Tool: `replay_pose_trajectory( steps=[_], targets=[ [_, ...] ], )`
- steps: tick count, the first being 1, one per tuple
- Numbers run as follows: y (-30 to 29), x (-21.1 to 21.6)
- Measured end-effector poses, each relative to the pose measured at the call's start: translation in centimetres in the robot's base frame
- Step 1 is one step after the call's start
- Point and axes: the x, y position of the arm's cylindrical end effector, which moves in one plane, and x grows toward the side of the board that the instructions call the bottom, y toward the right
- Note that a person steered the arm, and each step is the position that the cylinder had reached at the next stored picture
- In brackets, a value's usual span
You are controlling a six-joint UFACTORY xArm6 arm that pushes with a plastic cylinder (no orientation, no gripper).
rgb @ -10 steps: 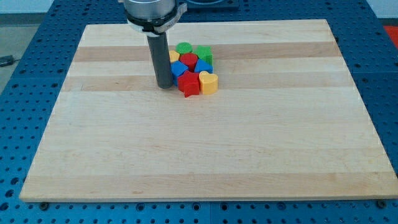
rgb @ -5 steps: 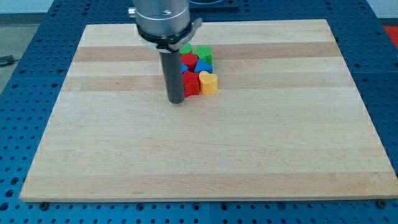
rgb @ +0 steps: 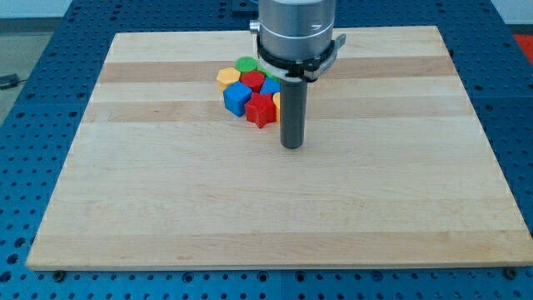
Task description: Move the blue cube red star and yellow heart into a group of blocks
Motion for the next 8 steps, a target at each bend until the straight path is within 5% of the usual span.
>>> replay_pose_trajectory(
  steps=[6, 8],
  targets=[
    [-0.3, -5.4],
    [5.1, -4.7]
  ],
)
